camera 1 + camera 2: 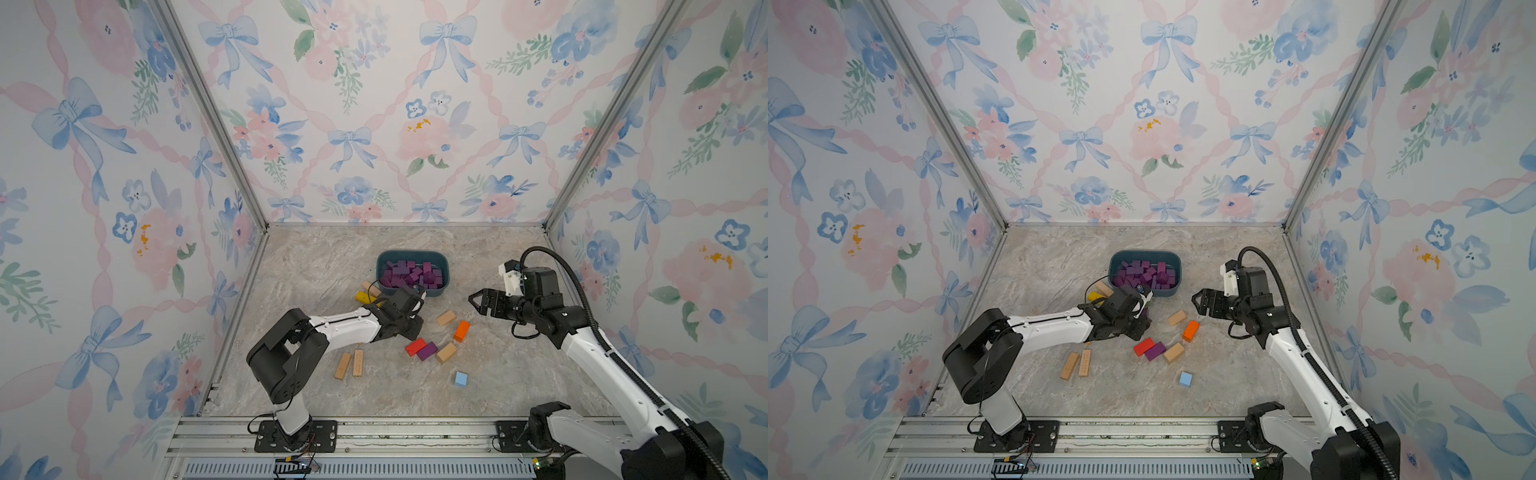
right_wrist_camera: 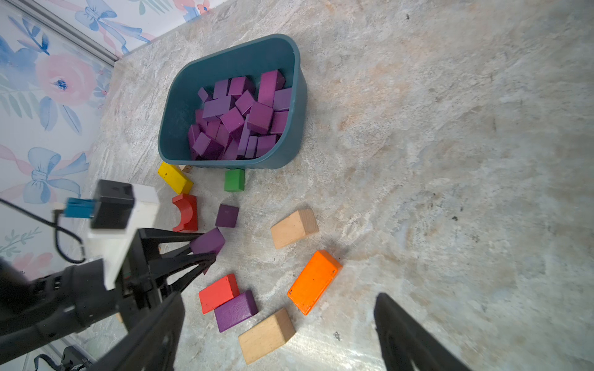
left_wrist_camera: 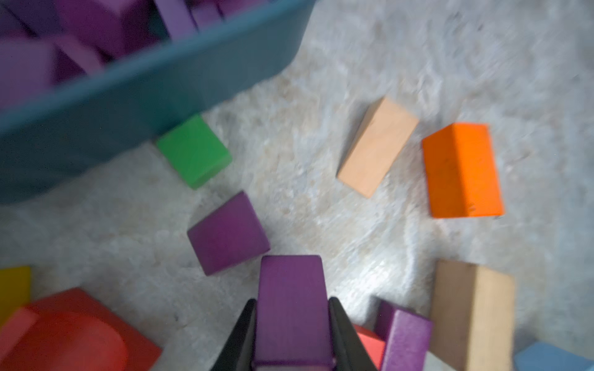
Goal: Pick purple bricks into the storage bin
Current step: Pick up the building block from the center of the board, then place the building block in the storage box.
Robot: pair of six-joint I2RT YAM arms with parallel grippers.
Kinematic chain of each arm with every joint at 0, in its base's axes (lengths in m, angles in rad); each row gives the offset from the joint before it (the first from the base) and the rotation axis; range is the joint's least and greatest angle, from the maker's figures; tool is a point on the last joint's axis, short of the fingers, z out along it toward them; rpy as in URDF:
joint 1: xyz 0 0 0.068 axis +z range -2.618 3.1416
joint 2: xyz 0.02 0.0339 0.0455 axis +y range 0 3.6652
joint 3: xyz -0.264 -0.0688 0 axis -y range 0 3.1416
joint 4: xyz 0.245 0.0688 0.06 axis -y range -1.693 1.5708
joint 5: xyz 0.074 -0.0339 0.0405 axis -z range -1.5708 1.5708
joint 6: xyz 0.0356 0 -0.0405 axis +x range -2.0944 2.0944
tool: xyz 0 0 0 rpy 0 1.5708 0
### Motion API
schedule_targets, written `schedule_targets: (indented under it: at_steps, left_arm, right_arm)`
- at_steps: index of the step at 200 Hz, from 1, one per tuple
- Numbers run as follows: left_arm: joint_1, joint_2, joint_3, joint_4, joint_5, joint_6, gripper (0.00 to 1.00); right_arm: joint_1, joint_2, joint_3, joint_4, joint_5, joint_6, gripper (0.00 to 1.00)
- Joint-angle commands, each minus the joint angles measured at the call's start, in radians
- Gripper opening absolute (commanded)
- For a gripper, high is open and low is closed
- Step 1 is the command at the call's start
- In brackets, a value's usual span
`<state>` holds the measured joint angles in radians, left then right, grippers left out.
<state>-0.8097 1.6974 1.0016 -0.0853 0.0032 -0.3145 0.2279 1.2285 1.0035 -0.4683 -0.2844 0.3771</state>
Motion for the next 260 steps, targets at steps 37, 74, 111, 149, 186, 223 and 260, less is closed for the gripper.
schedule_targets:
  at_steps: [37, 74, 111, 149, 186, 223, 260]
  left_arm:
    - [0.090, -0.020, 0.161, 0.001, -0.041, 0.031, 0.27]
    - [0.158, 0.082, 0.287, 0.001, -0.050, 0.057, 0.27]
    - [0.221, 0.210, 0.395, 0.002, -0.035, 0.061, 0.27]
    - [0.245, 0.279, 0.460, 0.001, -0.040, 0.063, 0.33]
    - [0.248, 0.289, 0.495, 0.000, -0.103, 0.057, 0.85]
    - [0.233, 0.230, 0.469, 0.001, -0.150, 0.061, 0.98]
    - [0.203, 0.135, 0.416, 0.004, -0.216, 0.060, 0.98]
  right_arm:
    - [-0.011, -0.006, -0.039, -0.003, -0.016, 0.017, 0.91]
    - [-0.011, -0.021, -0.052, -0.019, -0.006, 0.011, 0.91]
    - [-0.011, -0.036, -0.071, -0.016, -0.012, 0.015, 0.92]
    - [-0.010, -0.047, -0.087, -0.019, -0.007, 0.008, 0.93]
    - [-0.009, -0.047, -0.080, -0.045, 0.045, -0.015, 0.93]
    - [0.011, -0.102, -0.096, -0.020, 0.116, -0.040, 0.95]
    - [0.060, -0.061, -0.080, -0.003, 0.142, -0.058, 0.95]
